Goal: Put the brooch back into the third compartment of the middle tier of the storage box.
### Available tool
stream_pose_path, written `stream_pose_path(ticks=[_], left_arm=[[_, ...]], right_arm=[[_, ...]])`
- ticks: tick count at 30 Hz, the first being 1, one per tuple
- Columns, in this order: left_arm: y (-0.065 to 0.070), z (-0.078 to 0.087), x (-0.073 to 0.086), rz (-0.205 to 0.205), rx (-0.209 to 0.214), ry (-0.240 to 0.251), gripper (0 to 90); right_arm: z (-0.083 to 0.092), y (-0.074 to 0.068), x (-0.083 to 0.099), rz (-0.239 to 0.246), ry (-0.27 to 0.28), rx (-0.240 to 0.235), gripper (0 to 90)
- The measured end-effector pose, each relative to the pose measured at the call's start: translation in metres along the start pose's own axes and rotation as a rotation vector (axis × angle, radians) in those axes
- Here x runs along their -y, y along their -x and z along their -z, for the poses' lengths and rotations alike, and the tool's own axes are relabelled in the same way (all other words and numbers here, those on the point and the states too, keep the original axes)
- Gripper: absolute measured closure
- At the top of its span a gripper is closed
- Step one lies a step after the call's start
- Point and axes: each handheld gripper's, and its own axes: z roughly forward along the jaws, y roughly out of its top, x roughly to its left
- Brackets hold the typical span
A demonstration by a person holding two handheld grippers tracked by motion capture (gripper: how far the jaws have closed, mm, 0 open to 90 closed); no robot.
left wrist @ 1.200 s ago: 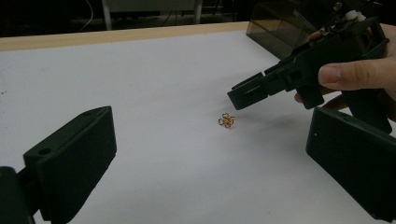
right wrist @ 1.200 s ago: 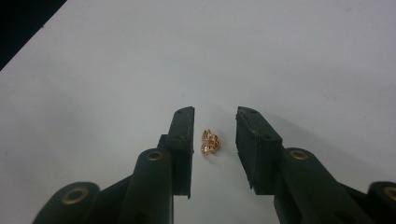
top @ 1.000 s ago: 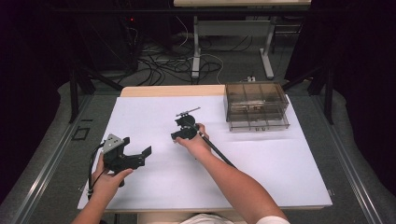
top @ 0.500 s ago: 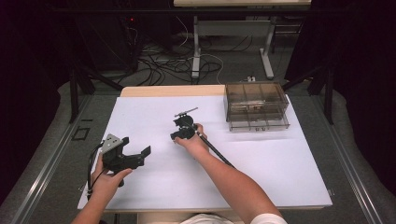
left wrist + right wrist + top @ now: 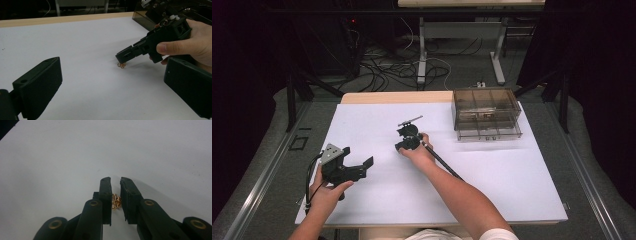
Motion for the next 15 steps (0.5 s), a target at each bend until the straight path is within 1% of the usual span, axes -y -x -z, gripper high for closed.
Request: stream_pose_path(ticks=[2,3,4,5,7,13,15], left_arm=[[-0.0001,0.0,0.0,0.001,0.001,0.0,2.1],[-0.0001,0.0,0.0,0.0,0.0,0.0,2.2],[0.0,0.0,0.0,0.0,0.0,0.0,2.3],[0.0001,0.0001,0.0,0.0,0.001,0.0,2.3],[0.0002,0.0,0.0001,0.0,0.001,-0.001,2.3],[0.0003,-0.0002,0.0003,0.006,0.0,-0.001,2.3],[0.0004,-0.0002,0.0003,0.006,0.001,0.0,2.3]], right_arm=[[-0.0001,-0.0001,0.0,0.0,0.0,-0.001,80.5],[-0.0003,0.0,0.0001,0.008,-0.003,0.006,80.6],[-0.0003,-0.0007,0.0001,0.001,-0.002,0.0,80.6],[-0.0005,-0.0001,0.0002,0.006,-0.003,0.007,80.7],[-0.0007,0.0001,0.0002,0.006,-0.003,0.005,81.2],[-0.0017,0.0015,-0.0001,0.015,-0.003,0.003,83.5],[-0.0022,0.0008,-0.0002,0.009,-0.006,0.002,85.2]])
